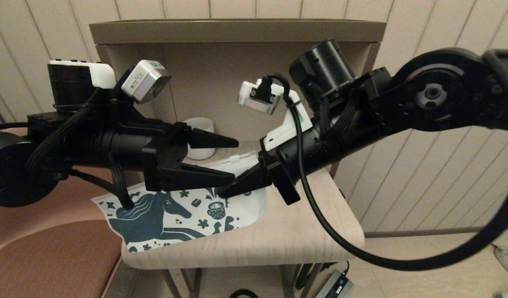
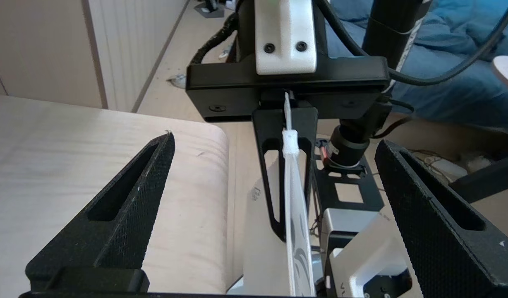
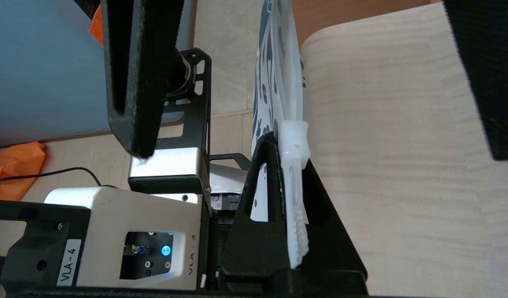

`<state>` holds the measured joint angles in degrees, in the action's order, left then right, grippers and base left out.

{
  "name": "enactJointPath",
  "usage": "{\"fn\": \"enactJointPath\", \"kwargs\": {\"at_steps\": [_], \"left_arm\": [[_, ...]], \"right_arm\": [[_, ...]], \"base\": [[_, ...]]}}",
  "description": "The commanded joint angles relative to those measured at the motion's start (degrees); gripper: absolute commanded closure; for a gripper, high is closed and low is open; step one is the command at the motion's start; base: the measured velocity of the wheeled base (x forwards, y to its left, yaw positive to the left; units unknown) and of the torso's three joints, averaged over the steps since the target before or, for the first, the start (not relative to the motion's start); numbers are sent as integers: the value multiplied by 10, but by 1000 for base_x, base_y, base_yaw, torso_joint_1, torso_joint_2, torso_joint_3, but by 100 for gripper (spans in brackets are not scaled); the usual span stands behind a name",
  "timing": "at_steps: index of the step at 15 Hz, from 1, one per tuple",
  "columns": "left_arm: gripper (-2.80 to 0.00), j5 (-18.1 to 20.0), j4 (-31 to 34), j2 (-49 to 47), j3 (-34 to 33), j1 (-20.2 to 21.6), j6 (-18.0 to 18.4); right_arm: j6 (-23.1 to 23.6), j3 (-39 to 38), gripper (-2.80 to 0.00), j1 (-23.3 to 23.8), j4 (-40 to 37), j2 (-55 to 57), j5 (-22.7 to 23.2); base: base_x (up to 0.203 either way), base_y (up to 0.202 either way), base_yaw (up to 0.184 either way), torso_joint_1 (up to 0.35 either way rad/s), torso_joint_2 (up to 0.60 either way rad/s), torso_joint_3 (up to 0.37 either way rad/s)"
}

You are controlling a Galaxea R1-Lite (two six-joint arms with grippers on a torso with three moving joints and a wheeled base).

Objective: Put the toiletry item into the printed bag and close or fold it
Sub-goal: Close the strorage bag and place it on the desk

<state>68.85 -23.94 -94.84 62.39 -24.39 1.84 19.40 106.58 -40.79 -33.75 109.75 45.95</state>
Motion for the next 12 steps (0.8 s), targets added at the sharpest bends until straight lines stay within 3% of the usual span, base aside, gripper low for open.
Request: {"fn": "enactJointPath", "kwargs": {"at_steps": [1, 2, 3, 12], "left_arm": [[-280, -11, -2, -1, 2, -4, 0], [-206, -24, -3, -1, 0, -9, 0], [0, -29, -3, 0, -2, -13, 0], [0, -31, -8, -19, -1, -14, 4]], "right_arm": [[1, 1, 0, 0, -2, 2, 2], [1, 4, 0, 0, -2, 3, 2], [1, 5, 0, 0, -2, 3, 2], [-2, 5, 0, 5, -2, 10, 2]], "base": [[0, 0, 0, 0, 0, 0], [0, 0, 0, 0, 0, 0], [0, 0, 0, 0, 0, 0], [0, 0, 0, 0, 0, 0]]}}
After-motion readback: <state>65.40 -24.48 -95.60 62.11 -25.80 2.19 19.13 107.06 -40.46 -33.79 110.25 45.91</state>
